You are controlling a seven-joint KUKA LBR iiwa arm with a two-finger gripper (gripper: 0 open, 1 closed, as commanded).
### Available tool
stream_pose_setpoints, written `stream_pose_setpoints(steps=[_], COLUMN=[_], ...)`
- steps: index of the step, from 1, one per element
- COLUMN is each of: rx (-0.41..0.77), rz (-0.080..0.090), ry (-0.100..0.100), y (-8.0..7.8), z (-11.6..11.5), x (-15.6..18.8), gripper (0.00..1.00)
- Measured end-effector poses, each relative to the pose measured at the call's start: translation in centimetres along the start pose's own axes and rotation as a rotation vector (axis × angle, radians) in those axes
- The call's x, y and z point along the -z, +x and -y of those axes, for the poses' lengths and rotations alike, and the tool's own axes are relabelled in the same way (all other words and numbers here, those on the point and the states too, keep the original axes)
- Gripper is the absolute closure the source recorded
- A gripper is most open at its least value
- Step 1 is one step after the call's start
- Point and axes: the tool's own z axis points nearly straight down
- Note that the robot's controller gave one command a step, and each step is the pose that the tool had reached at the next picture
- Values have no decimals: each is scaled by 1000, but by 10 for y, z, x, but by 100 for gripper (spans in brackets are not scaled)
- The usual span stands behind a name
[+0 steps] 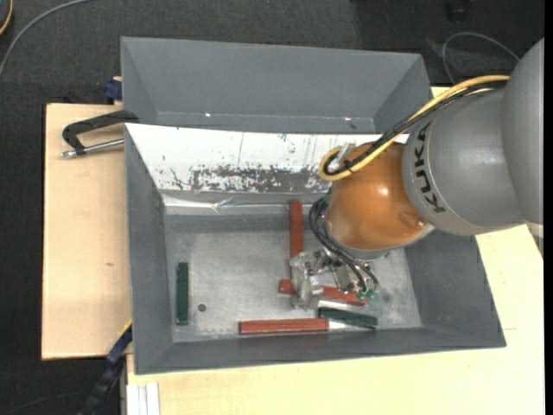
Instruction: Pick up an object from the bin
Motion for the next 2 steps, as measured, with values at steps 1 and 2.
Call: stream_pose_setpoints(steps=[1, 2], rx=[-1, -1], rz=[1, 5], ry=[1, 1], y=[0, -1], z=[1, 1], x=[-1, 0], gripper=[0, 100])
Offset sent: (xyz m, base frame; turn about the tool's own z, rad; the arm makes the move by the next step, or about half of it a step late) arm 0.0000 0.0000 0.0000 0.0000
